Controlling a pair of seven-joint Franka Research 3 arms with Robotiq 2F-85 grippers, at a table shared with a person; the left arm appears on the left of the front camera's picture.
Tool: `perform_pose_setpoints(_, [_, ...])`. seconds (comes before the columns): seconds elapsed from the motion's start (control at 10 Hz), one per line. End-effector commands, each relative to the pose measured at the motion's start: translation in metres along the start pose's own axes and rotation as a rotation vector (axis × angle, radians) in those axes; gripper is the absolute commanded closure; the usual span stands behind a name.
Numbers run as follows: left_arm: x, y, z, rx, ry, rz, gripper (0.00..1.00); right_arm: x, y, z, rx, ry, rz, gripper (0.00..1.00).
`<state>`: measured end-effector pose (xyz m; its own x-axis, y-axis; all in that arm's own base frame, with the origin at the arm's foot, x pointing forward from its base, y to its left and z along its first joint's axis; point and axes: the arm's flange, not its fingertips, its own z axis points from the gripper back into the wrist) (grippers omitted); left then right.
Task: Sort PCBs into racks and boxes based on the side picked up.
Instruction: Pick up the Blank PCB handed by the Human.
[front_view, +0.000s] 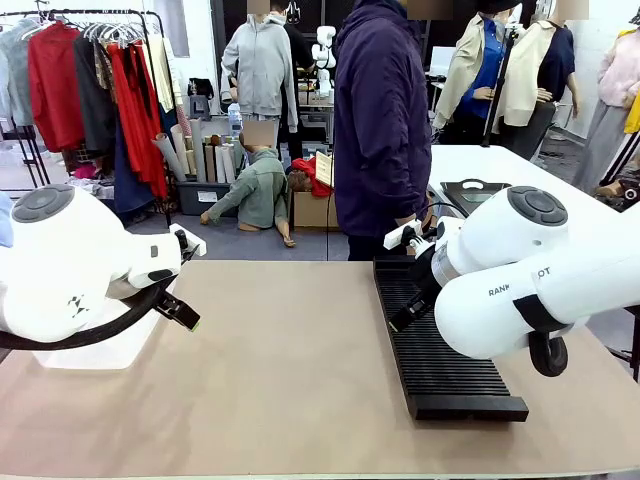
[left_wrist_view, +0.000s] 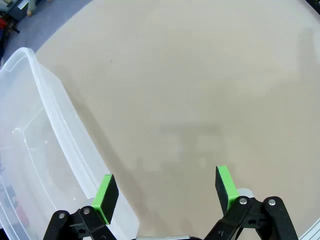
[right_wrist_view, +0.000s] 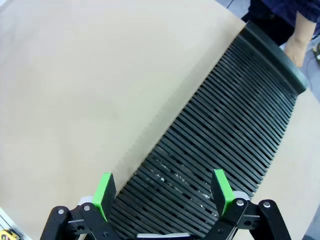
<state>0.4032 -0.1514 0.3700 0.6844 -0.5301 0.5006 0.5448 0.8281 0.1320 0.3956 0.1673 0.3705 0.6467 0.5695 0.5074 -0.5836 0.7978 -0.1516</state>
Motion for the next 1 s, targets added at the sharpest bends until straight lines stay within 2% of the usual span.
perform_pose_setpoints(0.0, [0.000, 0.000, 0.000, 0.000, 0.000, 0.000, 0.00, 0.000, 0.000, 0.000, 0.000, 0.000, 0.000, 0.00])
perform_pose_setpoints(0.4, [0.005, 0.000, 0.005, -0.007, -0.013, 0.006, 0.00, 0.000, 0.000, 0.000, 0.000, 0.000, 0.000, 0.00])
perform_pose_setpoints(0.6, [0.024, 0.012, 0.010, -0.023, -0.010, 0.069, 0.00, 0.017, -0.008, 0.012, -0.022, 0.037, -0.075, 0.00])
perform_pose_setpoints(0.9, [0.062, 0.028, 0.030, -0.050, 0.023, 0.131, 0.00, 0.051, -0.017, 0.037, -0.061, 0.146, -0.183, 0.00])
